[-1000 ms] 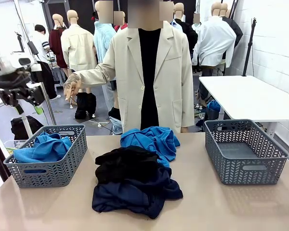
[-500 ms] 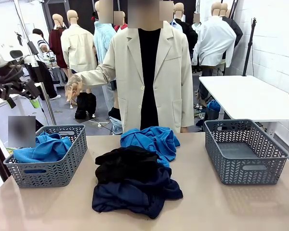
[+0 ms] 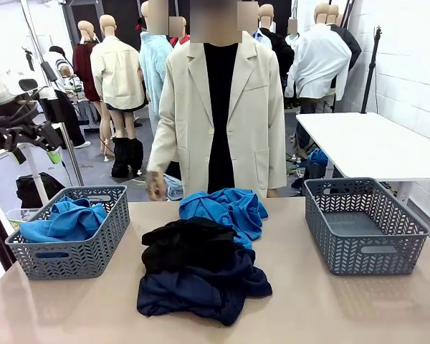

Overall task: Sort the tops and bottoms.
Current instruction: Lift clothes from the center of the table with your right hand.

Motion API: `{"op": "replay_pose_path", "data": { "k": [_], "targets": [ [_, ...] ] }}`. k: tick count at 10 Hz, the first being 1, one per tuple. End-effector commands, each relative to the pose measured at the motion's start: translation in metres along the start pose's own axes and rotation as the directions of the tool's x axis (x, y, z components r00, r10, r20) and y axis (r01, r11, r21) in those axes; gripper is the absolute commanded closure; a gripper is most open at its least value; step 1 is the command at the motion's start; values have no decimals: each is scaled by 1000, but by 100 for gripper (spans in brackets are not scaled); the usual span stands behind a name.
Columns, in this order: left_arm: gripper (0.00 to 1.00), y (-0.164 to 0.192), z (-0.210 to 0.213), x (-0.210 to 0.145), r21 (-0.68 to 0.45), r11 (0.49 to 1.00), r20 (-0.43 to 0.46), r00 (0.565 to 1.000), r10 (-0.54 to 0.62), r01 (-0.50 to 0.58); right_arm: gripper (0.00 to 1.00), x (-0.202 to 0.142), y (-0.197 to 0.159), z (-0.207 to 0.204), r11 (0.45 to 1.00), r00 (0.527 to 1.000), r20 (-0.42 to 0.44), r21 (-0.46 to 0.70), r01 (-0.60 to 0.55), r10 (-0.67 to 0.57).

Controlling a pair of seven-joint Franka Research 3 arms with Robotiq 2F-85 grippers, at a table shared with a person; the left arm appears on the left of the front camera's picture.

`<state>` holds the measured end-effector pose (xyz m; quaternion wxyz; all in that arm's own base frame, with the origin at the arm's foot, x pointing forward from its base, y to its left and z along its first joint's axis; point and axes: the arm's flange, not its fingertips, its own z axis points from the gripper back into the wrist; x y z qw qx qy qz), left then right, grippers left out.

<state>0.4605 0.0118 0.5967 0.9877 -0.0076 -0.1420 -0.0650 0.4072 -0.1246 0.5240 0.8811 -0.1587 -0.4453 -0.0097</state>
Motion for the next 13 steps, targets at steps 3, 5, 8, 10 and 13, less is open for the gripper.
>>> {"op": "replay_pose_path", "data": {
  "k": [3, 5, 8, 10, 13],
  "targets": [
    [0, 0, 1, 0, 0, 1000, 1, 1000, 0, 0, 0, 0, 0, 0, 1000, 1000, 0, 0, 0, 0],
    [0, 40, 31, -14, 87, 991, 197, 977, 83, -101, 0, 43, 54, 10, 990, 993, 89, 110, -91, 82],
    [0, 99, 84, -56, 66, 955, 392, 888, 242, -290, 0, 103, 135, 31, 910, 965, 182, 337, -240, 187],
    [0, 135, 95, -81, 27, 928, 421, 846, 327, -371, 0, 131, 192, 45, 825, 943, 219, 461, -325, 249],
    [0, 119, 104, -58, 48, 953, 383, 887, 257, -298, 0, 147, 275, 66, 437, 823, 249, 749, -498, 510]
  ]
}}
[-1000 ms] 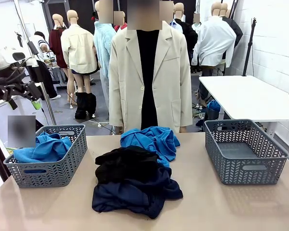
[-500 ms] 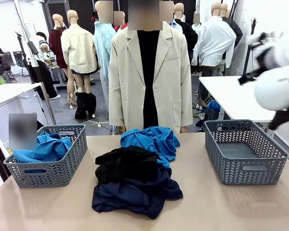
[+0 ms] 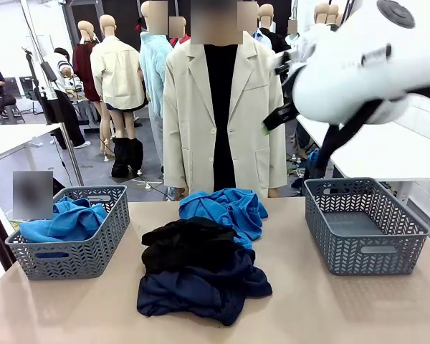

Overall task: Sort the tops and bottoms.
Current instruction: Lift clothes from the center of the table with your right hand.

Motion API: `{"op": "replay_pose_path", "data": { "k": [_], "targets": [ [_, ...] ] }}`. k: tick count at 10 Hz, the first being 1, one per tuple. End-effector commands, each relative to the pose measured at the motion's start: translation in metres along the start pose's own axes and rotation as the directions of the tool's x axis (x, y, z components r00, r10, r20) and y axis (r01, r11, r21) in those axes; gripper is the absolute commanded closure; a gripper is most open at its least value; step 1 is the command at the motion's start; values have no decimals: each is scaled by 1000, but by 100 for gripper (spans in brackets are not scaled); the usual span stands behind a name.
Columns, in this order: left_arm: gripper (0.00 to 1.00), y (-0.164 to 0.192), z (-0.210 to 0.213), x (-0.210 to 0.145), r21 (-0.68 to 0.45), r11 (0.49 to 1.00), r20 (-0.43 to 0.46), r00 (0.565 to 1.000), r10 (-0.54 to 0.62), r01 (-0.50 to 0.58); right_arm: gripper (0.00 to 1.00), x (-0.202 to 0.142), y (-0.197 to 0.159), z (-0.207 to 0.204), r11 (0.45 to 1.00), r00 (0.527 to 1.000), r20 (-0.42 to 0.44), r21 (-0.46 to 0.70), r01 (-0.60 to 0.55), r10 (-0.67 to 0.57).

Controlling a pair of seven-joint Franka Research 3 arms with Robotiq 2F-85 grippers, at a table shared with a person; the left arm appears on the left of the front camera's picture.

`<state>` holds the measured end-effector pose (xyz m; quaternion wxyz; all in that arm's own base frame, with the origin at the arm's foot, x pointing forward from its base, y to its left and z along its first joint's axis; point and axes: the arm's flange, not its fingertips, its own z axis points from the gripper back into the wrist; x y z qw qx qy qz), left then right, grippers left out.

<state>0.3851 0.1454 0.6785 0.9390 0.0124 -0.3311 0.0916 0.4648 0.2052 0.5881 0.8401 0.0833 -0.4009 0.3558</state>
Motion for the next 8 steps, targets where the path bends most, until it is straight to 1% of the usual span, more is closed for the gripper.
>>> {"op": "replay_pose_path", "data": {
  "k": [1, 2, 4, 5, 6, 7, 8],
  "targets": [
    [0, -6, -2, 6, -2, 1000, -8, 1000, -9, 9, 0, 8, -22, -4, 948, 974, -99, 269, -171, 204],
    [0, -6, -2, 6, -2, 1000, -8, 1000, -9, 9, 0, 9, -5, -16, 929, 964, -126, 320, -185, 236],
    [0, -6, -2, 6, -2, 1000, -8, 1000, -9, 9, 0, -2, 29, -41, 881, 929, -199, 426, -205, 312],
    [0, -6, -2, 6, -2, 1000, -8, 1000, -9, 9, 0, -14, 46, -55, 871, 910, -218, 431, -234, 353],
    [0, -6, -2, 6, -2, 1000, -8, 1000, -9, 9, 0, -32, 67, -67, 829, 889, -208, 493, -265, 408],
    [0, -6, -2, 6, -2, 1000, -8, 1000, -9, 9, 0, -51, 89, -73, 791, 880, -192, 549, -270, 434],
    [0, -6, -2, 6, -2, 1000, -8, 1000, -9, 9, 0, -62, 116, -74, 779, 886, -146, 553, -296, 440]
  ]
}}
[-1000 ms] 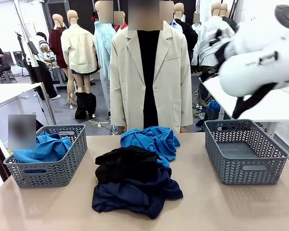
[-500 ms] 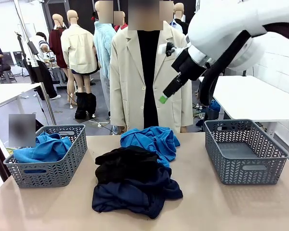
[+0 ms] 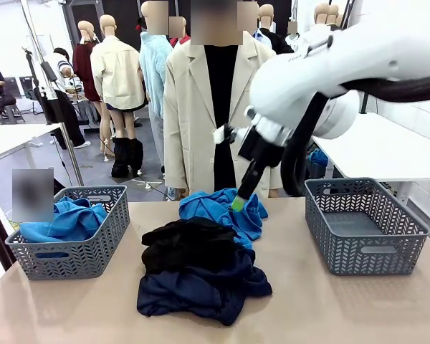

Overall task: Sort the tops and bottoms.
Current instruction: Lift clothes from the center of the table with your right hand.

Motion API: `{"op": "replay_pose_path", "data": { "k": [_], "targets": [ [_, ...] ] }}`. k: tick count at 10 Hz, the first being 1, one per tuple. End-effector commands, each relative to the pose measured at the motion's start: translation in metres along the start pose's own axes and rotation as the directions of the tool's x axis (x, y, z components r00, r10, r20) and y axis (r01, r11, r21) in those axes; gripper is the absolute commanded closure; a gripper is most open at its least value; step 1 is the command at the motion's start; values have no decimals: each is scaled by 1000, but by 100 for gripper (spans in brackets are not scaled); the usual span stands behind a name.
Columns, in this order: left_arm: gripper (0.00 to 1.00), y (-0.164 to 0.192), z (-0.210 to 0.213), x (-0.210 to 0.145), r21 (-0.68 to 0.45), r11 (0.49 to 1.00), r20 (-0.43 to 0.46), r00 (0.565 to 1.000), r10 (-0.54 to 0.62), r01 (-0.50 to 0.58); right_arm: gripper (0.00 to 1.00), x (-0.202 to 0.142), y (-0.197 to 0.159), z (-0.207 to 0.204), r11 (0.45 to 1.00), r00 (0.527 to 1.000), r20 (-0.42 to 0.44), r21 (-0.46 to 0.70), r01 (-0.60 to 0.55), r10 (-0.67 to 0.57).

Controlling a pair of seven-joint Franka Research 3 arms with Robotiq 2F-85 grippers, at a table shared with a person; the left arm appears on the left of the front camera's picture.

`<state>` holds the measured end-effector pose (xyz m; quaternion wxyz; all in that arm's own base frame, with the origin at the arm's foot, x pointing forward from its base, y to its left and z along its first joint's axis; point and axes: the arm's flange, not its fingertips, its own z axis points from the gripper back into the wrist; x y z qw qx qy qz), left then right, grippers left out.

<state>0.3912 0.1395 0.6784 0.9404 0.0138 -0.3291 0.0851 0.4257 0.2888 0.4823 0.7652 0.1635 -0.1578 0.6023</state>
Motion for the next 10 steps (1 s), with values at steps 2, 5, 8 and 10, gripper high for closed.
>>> {"op": "replay_pose_path", "data": {
  "k": [2, 5, 8, 10],
  "targets": [
    [0, 1, 2, 2, -1, 1000, -4, 1000, 5, -5, 0, -4, 45, -31, 996, 997, 31, -45, -75, 76],
    [0, 1, 2, 2, -1, 1000, -4, 1000, 5, -5, 0, 2, 61, -89, 993, 997, 19, -96, -68, 70],
    [0, 1, 2, 2, -1, 1000, -4, 1000, 5, -5, 0, 8, 61, -119, 973, 991, 45, -200, -115, 127],
    [0, 1, 2, 2, -1, 1000, -4, 1000, 5, -5, 0, 14, 58, -137, 976, 994, 27, -195, -98, 105]
  ]
}}
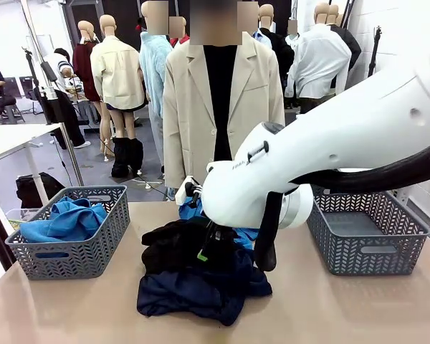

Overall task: Sort the tops and bottoms.
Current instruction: Lift clothes from the center of the table with your right hand.

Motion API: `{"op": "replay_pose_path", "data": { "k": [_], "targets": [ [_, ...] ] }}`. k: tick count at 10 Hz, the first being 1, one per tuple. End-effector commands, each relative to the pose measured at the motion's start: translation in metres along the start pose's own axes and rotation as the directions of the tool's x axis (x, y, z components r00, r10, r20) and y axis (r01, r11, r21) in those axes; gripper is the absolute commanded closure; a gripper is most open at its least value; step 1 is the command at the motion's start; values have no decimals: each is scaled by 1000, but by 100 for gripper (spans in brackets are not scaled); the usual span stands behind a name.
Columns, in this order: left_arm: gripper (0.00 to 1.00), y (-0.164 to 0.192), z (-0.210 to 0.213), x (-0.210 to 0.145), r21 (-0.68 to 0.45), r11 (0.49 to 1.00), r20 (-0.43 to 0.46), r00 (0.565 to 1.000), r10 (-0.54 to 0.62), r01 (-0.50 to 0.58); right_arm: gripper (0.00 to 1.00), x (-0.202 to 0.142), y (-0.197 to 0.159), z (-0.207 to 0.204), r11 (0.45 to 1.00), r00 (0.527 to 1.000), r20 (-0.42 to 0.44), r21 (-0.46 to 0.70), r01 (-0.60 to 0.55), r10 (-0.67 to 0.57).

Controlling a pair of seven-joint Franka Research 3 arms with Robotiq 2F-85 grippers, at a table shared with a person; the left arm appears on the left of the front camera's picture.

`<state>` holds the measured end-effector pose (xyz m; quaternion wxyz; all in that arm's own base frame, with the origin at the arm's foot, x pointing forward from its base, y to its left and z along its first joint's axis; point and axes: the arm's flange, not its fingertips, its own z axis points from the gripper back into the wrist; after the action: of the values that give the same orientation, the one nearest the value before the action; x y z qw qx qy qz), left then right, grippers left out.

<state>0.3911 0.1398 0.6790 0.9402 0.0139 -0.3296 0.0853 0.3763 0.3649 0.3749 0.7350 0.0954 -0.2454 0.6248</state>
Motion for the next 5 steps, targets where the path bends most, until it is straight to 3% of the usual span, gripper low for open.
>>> {"op": "replay_pose_path", "data": {
  "k": [1, 3, 5],
  "targets": [
    [0, 1, 1, 2, -1, 1000, -5, 1000, 5, -5, 0, 5, 1, -18, 1000, 999, -33, -1, 24, -24],
    [0, 1, 1, 2, -1, 1000, -5, 1000, 5, -5, 0, 6, 0, -24, 1000, 999, -42, -15, 0, 0],
    [0, 1, 1, 2, -1, 1000, -5, 1000, 5, -5, 36, 9, 0, -21, 1000, 999, -40, -9, 9, -9]
  ]
}}
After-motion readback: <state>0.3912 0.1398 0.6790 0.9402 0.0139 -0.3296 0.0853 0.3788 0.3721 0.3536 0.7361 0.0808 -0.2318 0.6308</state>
